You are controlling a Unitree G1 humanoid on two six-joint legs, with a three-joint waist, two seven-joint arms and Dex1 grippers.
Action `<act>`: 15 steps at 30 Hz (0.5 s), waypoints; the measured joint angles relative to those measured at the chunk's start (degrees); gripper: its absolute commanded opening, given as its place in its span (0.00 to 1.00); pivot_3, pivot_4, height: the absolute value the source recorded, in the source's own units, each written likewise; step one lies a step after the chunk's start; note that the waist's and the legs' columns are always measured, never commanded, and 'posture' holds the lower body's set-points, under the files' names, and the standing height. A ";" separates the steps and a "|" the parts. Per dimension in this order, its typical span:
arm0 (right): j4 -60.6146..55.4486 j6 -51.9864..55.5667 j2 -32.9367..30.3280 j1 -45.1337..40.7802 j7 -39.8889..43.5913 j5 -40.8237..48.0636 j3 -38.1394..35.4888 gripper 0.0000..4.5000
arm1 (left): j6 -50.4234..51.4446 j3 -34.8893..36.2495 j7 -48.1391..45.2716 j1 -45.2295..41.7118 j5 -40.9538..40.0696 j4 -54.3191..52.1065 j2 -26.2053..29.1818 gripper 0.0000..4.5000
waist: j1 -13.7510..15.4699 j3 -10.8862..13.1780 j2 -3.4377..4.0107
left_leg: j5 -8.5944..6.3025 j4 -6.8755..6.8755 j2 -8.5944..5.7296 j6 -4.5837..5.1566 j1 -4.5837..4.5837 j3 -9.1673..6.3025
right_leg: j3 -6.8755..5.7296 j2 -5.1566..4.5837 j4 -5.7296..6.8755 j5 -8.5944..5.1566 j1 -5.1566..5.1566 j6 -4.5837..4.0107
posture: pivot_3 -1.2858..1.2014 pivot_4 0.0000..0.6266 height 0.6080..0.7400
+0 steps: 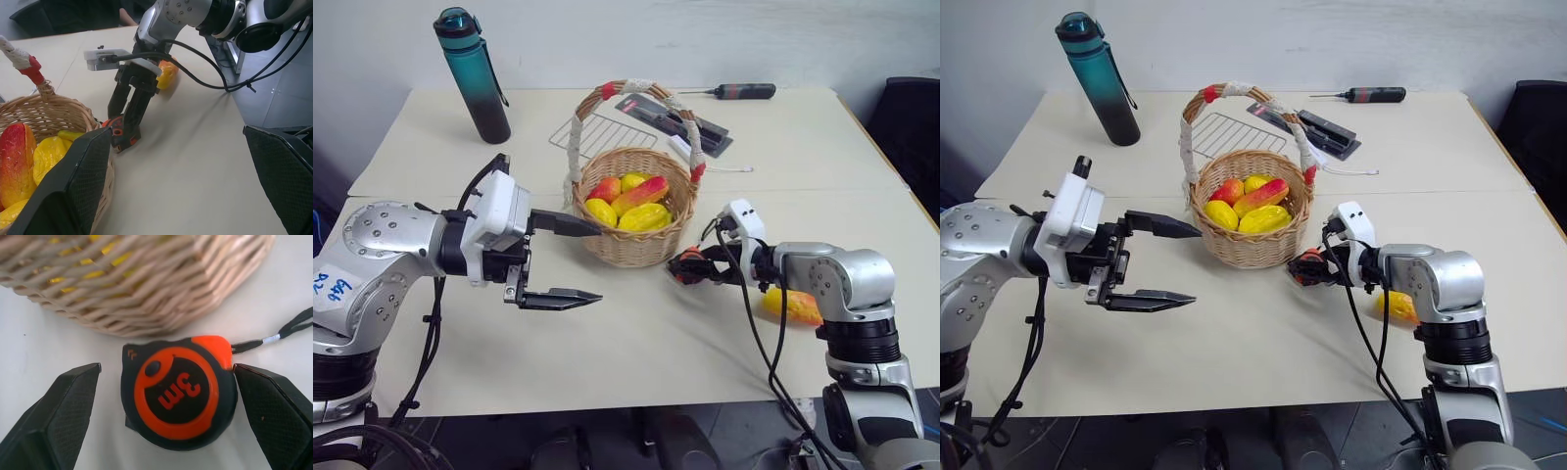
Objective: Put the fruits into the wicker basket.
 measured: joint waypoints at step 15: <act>-2.58 -12.28 -5.01 2.37 -0.78 -5.80 11.95 0.77 | -0.41 0.02 -0.02 0.04 0.14 0.93 0.00 1.00 | 0.08 -0.01 -0.02 | 0.06 0.23 -0.01 -0.03 -0.66 -0.05 | -0.06 -0.01 0.16 0.00 -0.66 0.03 | 0.52 0.24 1.00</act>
